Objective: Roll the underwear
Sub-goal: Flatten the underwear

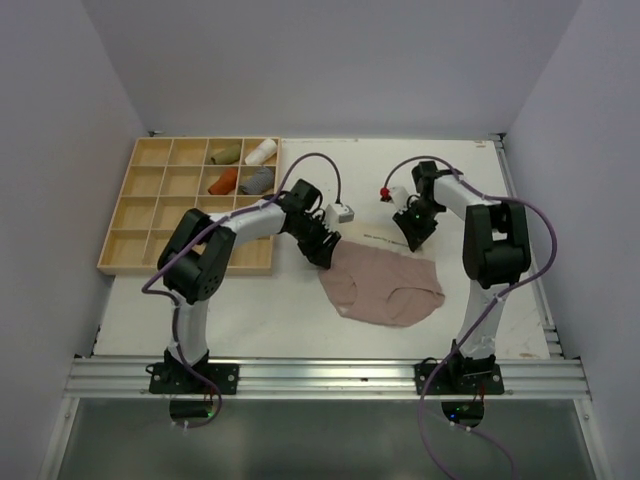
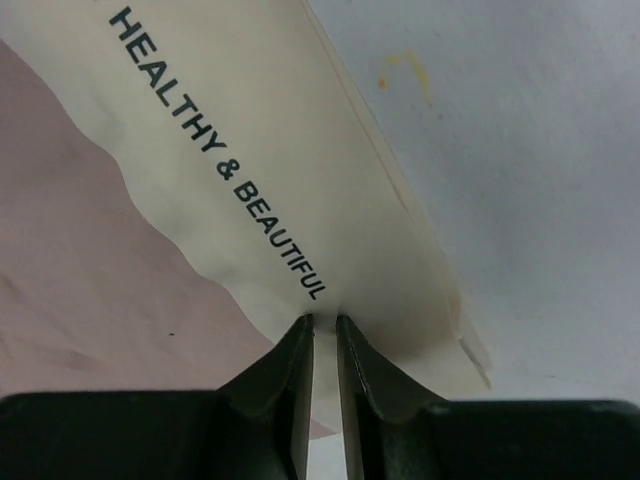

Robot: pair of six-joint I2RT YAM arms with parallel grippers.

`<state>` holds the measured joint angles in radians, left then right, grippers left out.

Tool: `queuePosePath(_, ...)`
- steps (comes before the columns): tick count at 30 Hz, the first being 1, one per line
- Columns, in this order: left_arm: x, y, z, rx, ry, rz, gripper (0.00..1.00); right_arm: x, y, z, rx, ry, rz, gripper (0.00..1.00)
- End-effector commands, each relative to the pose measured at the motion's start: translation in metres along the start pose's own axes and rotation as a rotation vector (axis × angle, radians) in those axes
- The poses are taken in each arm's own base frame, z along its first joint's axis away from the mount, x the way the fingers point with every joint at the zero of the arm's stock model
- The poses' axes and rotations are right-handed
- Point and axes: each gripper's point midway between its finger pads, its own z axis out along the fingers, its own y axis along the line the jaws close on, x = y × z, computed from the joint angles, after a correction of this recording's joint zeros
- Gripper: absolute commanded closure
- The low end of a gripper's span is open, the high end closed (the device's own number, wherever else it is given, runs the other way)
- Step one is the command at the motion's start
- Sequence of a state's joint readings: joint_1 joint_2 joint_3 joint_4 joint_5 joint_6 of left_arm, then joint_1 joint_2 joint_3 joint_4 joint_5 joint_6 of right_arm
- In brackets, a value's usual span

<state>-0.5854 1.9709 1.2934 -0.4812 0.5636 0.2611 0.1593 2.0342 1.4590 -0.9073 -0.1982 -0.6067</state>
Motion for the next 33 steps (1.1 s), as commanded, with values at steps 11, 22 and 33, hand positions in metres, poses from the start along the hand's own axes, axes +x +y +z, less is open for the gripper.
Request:
queuePosePath(11, -0.127, 0.097, -0.046, -0.303, -0.205, 0.211, 0.24, 0.033, 0.1, -0.073, -0.28, -0.096, 0.141, 0.68)
queuePosePath(22, -0.069, 0.031, -0.054, -0.134, -0.201, 0.114, 0.26, 0.082, 0.084, -0.05, -0.223, 0.033, 0.103, 0.77)
queuePosePath(33, -0.026, 0.06, -0.008, -0.161, -0.047, -0.024, 0.27, 0.137, 0.074, 0.001, -0.153, 0.255, 0.136, 0.78)
